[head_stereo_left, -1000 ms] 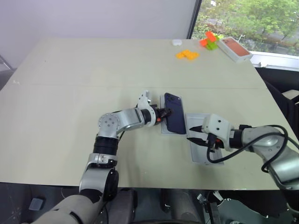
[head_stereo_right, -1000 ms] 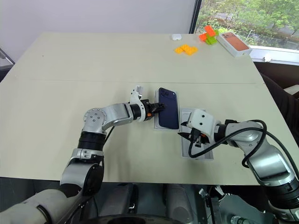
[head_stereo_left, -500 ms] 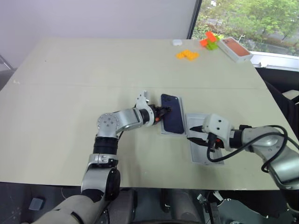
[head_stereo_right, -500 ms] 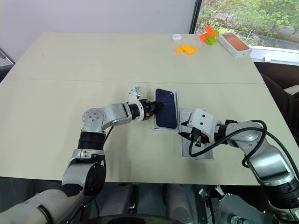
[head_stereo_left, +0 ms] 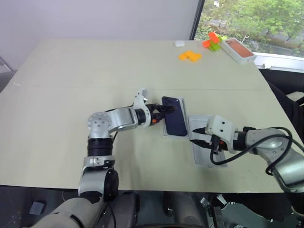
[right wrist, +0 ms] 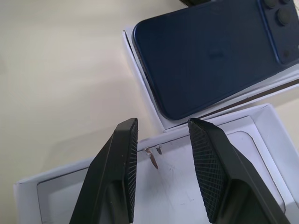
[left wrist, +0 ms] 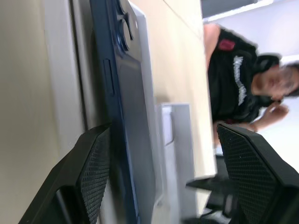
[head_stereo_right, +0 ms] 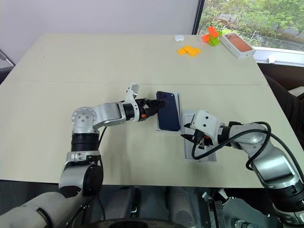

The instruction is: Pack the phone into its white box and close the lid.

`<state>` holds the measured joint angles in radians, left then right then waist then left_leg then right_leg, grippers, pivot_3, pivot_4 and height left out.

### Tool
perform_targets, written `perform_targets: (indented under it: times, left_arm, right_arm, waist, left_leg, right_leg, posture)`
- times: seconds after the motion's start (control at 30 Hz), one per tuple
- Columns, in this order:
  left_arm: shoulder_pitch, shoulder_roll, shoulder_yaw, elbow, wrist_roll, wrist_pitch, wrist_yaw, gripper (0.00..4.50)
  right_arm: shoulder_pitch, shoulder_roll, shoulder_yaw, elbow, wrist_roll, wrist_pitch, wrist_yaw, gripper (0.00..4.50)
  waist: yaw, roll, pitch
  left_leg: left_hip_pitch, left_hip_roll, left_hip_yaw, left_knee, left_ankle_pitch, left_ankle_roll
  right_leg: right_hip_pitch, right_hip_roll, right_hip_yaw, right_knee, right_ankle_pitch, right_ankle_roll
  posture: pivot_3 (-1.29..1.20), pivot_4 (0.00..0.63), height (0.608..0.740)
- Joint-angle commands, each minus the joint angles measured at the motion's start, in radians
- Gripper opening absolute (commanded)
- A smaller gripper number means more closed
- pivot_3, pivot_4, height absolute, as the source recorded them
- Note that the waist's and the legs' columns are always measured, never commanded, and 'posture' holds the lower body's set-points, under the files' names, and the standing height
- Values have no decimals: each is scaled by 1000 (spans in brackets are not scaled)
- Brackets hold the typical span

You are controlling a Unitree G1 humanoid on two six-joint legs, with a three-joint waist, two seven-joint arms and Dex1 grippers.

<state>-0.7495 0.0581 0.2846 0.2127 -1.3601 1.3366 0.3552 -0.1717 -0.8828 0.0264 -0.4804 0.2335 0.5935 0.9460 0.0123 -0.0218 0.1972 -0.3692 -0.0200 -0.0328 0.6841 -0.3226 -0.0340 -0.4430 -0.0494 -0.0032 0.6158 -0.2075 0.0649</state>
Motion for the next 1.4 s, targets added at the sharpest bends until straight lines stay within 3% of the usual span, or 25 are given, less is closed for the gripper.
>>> perform_targets:
  times: [0.03, 0.27, 0.47, 0.8, 1.1, 1.27, 1.4]
  left_arm:
    - [3, 36, 31, -63, -73, 35, 30, 3675]
    - [13, 117, 90, -69, -132, -20, 68, 3675]
    - [61, 188, 95, -105, -54, -100, 7, 3675]
    - [280, 423, -168, -447, 351, -301, -426, 3675]
    - [426, 566, -321, -598, 629, -533, -733, 3675]
    - [510, 619, -357, -640, 741, -669, -886, 3675]
    - [592, 652, -366, -711, 740, -741, -1034, 3675]
  right_arm:
    - [-23, -3, -5, -8, 7, -17, -2, 1800]
    - [-45, 2, 11, 11, 4, -30, 3, 1800]
    - [-74, 20, 21, 32, -3, -27, -21, 1800]
    - [-114, 47, 38, 64, -25, -59, -50, 1800]
    - [-116, 23, 80, 62, -40, -93, 1, 1800]
    - [-108, 7, 126, 59, -82, -133, 26, 1800]
    - [-123, 18, 154, 79, -113, -153, 27, 1800]
  waist:
    - [1, 0, 0]
    - [1, 0, 0]
    - [0, 0, 0]
    - [0, 1, 0]
    - [-2, 1, -1]
    - [-1, 1, -1]
    - [-2, 1, -1]
  left_leg:
    - [0, 0, 0, 0, 0, 0]
    - [1, 0, 0, 0, 1, -2]
    - [2, 0, 0, 0, 1, -2]
    - [1, 0, 1, 0, 2, -3]
    - [2, 1, 1, 0, -3, 6]
    - [2, 1, 1, 0, -3, 7]
    - [2, 4, 2, 0, -4, 8]
  right_leg:
    - [0, 0, 0, 0, 0, 0]
    - [0, 0, 0, 2, 0, -1]
    - [0, 0, 0, 3, 1, -1]
    - [0, -1, 0, 2, 1, -2]
    - [0, 0, 0, 3, 1, -2]
    - [0, 1, 0, 2, 1, -2]
    - [0, 1, 1, 2, 1, -2]
  posture:
    - [0, 150, 740]
    - [0, 150, 740]
    - [0, 150, 740]
    - [0, 150, 740]
    - [0, 150, 740]
    - [0, 150, 740]
    - [0, 150, 740]
